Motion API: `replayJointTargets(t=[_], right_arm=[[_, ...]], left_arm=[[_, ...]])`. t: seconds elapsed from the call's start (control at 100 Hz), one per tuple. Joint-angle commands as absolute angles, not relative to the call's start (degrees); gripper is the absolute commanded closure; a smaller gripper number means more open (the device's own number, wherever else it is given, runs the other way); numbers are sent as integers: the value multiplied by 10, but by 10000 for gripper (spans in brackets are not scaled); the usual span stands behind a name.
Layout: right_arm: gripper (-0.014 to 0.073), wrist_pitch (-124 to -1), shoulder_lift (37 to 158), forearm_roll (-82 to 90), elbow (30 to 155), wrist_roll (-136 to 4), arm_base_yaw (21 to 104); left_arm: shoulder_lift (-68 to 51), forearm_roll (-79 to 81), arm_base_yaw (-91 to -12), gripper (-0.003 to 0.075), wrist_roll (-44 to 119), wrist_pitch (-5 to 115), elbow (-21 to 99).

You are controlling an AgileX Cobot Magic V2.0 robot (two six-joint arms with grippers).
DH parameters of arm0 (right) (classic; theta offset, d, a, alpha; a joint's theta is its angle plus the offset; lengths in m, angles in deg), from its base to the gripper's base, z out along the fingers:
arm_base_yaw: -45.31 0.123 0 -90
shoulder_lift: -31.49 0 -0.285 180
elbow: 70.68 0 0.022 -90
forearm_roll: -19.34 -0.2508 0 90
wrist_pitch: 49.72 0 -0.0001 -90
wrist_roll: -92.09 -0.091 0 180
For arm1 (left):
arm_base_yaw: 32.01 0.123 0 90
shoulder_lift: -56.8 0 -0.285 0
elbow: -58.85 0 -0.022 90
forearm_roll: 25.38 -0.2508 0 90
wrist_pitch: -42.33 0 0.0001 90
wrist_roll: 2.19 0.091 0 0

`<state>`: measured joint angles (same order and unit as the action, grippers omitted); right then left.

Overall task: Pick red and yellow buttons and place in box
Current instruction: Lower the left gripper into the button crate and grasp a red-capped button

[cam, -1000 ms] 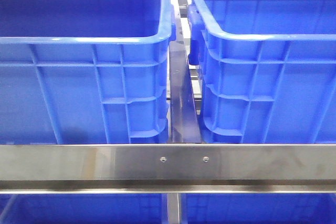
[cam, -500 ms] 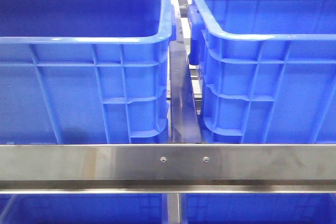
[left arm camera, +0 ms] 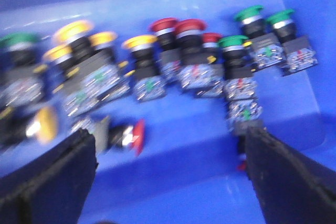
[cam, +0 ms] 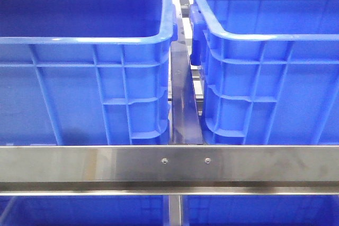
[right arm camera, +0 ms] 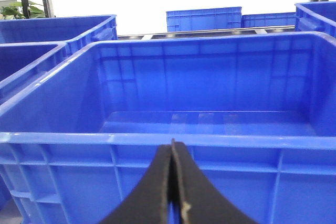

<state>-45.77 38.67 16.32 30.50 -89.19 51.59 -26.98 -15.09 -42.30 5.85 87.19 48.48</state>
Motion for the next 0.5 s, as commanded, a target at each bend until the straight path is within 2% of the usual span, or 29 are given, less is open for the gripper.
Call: replayJointTargets(t=[0.0,0.49], right_arm=[[661,-411,375,168,316,-890,517],[661,-411,375,168,316,-890,517]], left_arm=[[-302,-140,-443,173,64,838,534],[-484,-149,-475,173,76,837,641]])
